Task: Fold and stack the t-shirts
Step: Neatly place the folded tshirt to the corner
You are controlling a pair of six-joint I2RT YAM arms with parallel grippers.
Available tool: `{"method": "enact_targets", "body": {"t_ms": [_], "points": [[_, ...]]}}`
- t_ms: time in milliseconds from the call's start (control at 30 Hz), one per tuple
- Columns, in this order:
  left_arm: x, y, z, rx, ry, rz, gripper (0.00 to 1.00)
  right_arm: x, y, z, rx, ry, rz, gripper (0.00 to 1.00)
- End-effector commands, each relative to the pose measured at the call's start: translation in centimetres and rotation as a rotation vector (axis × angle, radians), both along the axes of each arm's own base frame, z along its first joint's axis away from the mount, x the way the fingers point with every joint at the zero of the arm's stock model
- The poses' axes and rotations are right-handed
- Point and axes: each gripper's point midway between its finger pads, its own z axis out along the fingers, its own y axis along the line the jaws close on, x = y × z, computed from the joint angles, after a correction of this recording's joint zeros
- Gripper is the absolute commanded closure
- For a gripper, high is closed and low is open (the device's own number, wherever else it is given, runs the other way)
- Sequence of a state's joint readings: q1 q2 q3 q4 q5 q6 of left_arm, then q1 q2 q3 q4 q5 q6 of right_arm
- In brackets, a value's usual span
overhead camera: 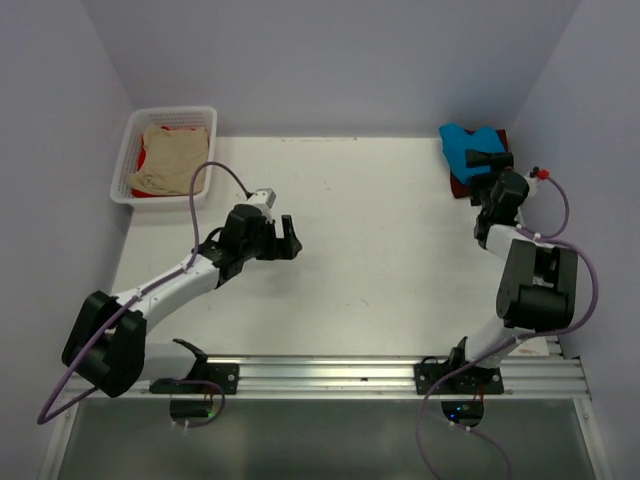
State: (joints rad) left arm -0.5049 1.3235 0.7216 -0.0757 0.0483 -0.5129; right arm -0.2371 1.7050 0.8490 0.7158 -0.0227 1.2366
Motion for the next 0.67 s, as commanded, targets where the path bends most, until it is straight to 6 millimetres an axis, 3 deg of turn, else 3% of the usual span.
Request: {"method": "enact_targets", "body": {"t_ms": [0,33,67,100,167,267,367,533,633], "points": [[0.8,-0.3,5.6,-0.081,-0.148,0.014,0.06,-3.4,8.3,-2.1,-0.193,0.200,0.352,0.01],[0.9,-0.1,6.3,-0.085,-0.169,0.022,0.05,-3.3,10.1,-1.0,-0.309,0.199,0.451,0.01],[0.9,0.0,7.0,-0.092,-0.195,0.027,0.05,-4.1,13.8,-1.3,-0.360,0.220,0.572,0.01],[0.9,0.3,8.3,-0.103,-0.231,0.035,0.05,-5.7,16.0,-2.4,-0.373,0.275,0.688,0.01],[1.1,1.1,9.4,-0.095,-0.273,0.068,0.03,-7.5,21.3,-2.3,-0.478,0.264,0.871,0.01],[0.8,1.8,10.6,-0.089,-0.309,0.088,0.02,-10.6,26.2,-3.2,-0.561,0.283,1.074,0.01],[0.7,2.6,10.7,-0.067,-0.314,0.116,0.00,-12.9,29.0,-4.2,-0.600,0.324,1.196,0.01],[0.5,3.8,10.4,-0.055,-0.298,0.182,0.00,-14.6,32.4,-4.5,-0.625,0.302,1.305,0.01],[0.4,4.8,10.5,-0.054,-0.297,0.239,0.00,-16.7,35.8,-4.5,-0.714,0.317,1.384,0.01]]}}
